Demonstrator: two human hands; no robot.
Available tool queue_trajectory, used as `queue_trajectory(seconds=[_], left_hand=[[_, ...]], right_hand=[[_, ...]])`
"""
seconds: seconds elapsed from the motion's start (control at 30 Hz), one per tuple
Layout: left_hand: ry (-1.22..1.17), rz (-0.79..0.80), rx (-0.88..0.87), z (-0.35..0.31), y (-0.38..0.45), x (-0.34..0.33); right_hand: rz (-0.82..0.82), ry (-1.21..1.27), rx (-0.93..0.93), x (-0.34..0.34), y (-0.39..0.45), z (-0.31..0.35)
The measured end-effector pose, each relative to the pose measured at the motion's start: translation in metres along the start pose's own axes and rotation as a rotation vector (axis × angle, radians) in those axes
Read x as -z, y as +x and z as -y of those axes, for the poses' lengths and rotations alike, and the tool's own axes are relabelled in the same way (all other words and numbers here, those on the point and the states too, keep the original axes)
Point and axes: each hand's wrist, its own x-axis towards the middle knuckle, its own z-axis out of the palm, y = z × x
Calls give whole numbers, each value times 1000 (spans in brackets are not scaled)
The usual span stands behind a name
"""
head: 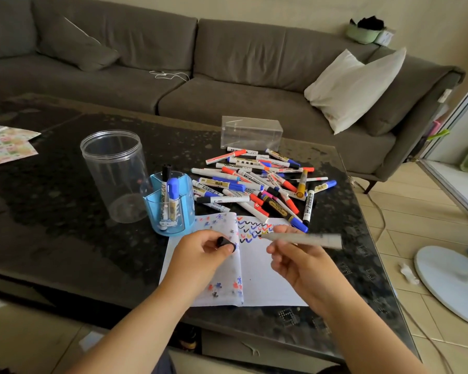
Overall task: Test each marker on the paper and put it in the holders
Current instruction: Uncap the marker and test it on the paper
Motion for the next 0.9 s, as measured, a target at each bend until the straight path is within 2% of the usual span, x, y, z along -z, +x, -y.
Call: queue_trajectory(seconds=[0.1, 0.17, 0.37, 0.53, 0.73, 0.9], left_hand=[[127, 4, -55, 11, 10, -6], [220, 6, -91, 17, 17, -12], [354, 0, -266, 37, 41, -26], [451, -39, -340, 49, 49, -34], [437, -55, -371, 55, 51, -36], [413, -53, -360, 55, 51, -35]], right_hand=[[-96, -442, 67, 7, 13, -8], [-158, -589, 100, 9, 24, -14], [-237, -673, 167, 15, 63, -32], [-285, -686, 257, 19, 83, -46], [-303, -674, 345, 24, 88, -54], [-278, -712, 306, 24, 89, -56]])
